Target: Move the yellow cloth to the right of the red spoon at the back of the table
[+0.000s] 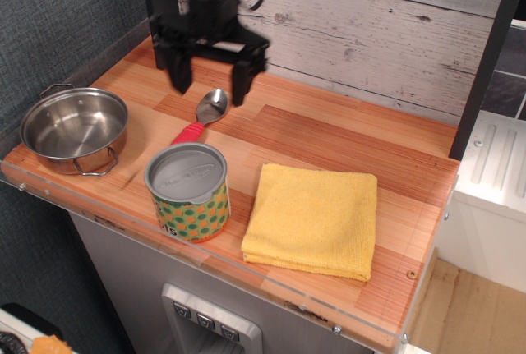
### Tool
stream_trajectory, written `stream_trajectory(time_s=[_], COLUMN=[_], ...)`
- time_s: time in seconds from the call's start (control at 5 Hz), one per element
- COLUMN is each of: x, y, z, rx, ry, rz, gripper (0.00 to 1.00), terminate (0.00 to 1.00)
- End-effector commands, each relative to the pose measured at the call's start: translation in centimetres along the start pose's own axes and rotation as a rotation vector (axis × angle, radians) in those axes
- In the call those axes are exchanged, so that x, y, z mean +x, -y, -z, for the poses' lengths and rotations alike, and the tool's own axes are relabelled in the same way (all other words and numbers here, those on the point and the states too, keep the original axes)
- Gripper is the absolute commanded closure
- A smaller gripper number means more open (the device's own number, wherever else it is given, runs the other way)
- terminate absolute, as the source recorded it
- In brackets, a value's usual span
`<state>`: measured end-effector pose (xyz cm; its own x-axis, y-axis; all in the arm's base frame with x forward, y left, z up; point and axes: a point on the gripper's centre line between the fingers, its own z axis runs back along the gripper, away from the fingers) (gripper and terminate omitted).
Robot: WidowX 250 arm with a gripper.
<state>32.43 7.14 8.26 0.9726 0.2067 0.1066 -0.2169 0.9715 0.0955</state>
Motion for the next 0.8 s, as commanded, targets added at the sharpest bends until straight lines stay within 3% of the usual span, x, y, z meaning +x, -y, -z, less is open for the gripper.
stream_trajectory(time_s=[0.0,0.2,0.4,0.6], x=[-1.7,-3.2,-4.5,-5.5], y=[5.3,8.3,10.2,11.3], z=[-2.7,-2.6,-2.5,-1.7], rx=[-0.054,-0.073,-0.069,-0.099], ry=[0.03,0.017,-0.004,-0.029], rz=[0.08,0.115,0.102,0.07], gripper=[0.0,0.0,1.0,1.0], terminate=[0.0,0.0,0.0,0.0])
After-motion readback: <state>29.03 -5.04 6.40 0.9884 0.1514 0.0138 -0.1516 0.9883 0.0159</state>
